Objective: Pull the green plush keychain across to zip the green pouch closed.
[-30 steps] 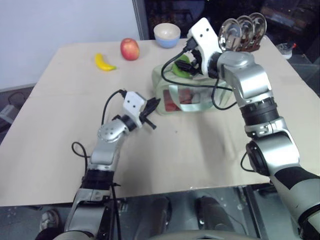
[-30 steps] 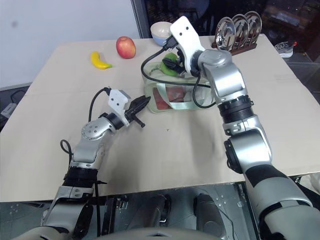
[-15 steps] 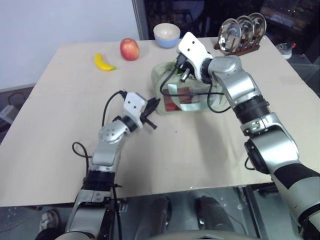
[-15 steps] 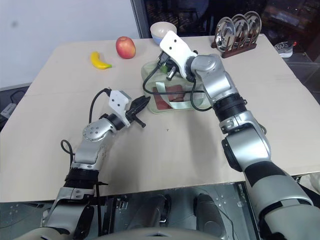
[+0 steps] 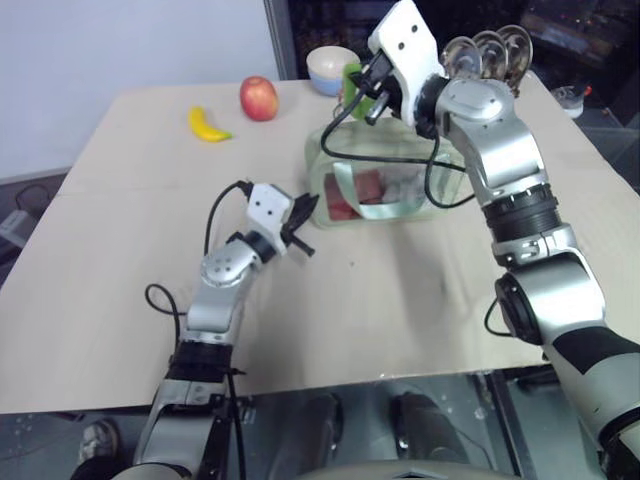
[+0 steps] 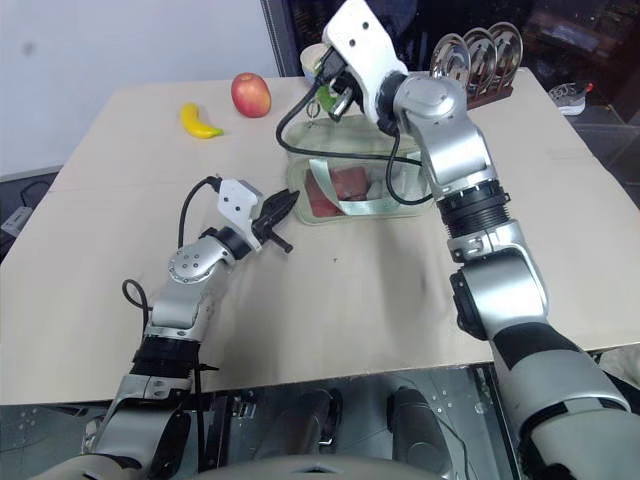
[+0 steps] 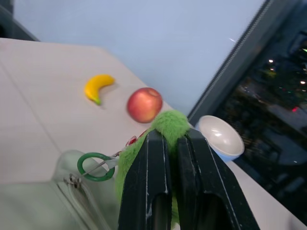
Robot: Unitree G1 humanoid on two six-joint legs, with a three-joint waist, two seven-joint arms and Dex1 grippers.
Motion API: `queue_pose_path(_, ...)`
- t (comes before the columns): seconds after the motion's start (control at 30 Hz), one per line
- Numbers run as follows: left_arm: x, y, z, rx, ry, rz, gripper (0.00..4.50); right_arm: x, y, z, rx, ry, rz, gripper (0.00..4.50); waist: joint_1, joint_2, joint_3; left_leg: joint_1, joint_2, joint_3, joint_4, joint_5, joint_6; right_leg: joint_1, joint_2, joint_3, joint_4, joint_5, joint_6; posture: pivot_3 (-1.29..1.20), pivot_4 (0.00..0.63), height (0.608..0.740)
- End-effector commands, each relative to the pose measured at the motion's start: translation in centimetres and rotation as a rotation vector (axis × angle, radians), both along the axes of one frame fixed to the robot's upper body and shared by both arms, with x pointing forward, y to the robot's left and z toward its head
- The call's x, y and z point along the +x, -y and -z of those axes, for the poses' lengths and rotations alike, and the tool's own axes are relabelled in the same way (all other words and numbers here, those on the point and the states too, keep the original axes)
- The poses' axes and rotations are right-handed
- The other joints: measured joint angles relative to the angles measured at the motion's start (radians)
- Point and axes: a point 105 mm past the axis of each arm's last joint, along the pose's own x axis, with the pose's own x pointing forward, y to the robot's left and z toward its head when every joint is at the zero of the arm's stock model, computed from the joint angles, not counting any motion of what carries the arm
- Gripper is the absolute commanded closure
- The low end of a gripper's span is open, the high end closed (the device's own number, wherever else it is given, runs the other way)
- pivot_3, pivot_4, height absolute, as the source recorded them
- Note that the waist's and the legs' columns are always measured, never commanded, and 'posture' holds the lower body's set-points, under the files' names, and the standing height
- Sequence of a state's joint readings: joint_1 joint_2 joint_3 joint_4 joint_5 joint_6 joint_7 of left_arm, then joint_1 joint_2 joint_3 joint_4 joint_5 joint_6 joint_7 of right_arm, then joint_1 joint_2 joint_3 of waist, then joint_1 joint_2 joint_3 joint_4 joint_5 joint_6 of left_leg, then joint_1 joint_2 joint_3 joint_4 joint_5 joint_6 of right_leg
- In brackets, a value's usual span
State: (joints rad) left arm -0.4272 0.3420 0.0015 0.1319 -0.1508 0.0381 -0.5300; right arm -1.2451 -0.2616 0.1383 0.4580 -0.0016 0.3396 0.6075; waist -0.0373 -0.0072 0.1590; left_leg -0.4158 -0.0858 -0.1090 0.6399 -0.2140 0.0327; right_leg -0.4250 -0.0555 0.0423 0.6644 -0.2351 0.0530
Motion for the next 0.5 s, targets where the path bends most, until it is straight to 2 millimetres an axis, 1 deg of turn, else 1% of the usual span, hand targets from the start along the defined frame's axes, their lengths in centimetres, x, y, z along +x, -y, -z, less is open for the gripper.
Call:
queue_pose_path(0.03,0.3,-1.7,1.4,-0.022,-0.065,-0.088,4.5,-0.6,3.9,-5.9,0.118,0.195,0.137,4.46,0.0,0.0,0.0,0.0,0.0,0.0,0.0,0.0,0.0,0.0,0.0,0.0,0.0,0.0,0.0,0.0,0.15,0.74)
queue_pose_path(0.1,0.4,-2.2,1.5,-0.041,-0.078,-0.113,4.5,0.2,5.8,-5.4,0.126,0.184,0.212,4.46,0.0,0.0,0.0,0.0,0.0,0.0,0.0,0.0,0.0,0.0,0.0,0.0,0.0,0.0,0.0,0.0,0.15,0.74)
queue_pose_path(0.2,0.4,-2.8,1.6,-0.065,-0.09,-0.142,4.5,1.3,8.7,-4.2,0.105,0.183,0.331,4.46,0.0,0.0,0.0,0.0,0.0,0.0,0.0,0.0,0.0,0.0,0.0,0.0,0.0,0.0,0.0,0.0,0.15,0.74)
queue_pose_path(0.27,0.4,-3.2,1.7,-0.072,-0.096,-0.158,4.5,1.9,10.6,-3.4,0.12,0.165,0.4,4.46,0.001,0.0,0.0,0.0,0.0,0.0,0.0,0.0,0.0,0.0,0.0,0.0,0.0,0.0,0.0,0.0,0.15,0.74)
queue_pose_path(0.33,0.5,-3.6,1.8,-0.073,-0.1,-0.178,4.5,2.2,12.3,-2.8,0.131,0.154,0.459,4.46,0.0,0.0,0.0,0.0,0.0,0.001,0.0,0.0,0.0,0.0,0.0,0.001,0.0,0.0,0.0,0.0,0.15,0.74)
queue_pose_path(0.4,0.5,-3.9,1.9,-0.066,-0.1,-0.194,4.5,2.5,14.5,-2.0,0.153,0.144,0.54,4.46,-0.005,0.0,0.0,0.001,0.001,0.002,-0.001,0.0,0.0,0.0,0.0,0.002,0.0,0.0,0.0,0.0,0.15,0.74)
queue_pose_path(0.43,0.5,-4.0,1.9,-0.06,-0.099,-0.198,4.5,2.6,15.2,-1.7,0.16,0.139,0.564,4.46,-0.006,0.0,0.0,0.002,0.001,0.003,-0.001,0.0,0.0,0.0,0.001,0.002,0.0,0.0,0.0,0.0,0.15,0.74)
queue_pose_path(0.5,0.6,-4.2,1.8,-0.068,-0.098,-0.21,4.5,2.7,16.6,-0.1,0.181,0.104,0.622,4.46,-0.006,0.0,0.0,0.002,0.002,0.003,-0.001,0.0,0.0,0.0,0.001,0.003,0.001,0.0,0.0,0.0,0.15,0.74)
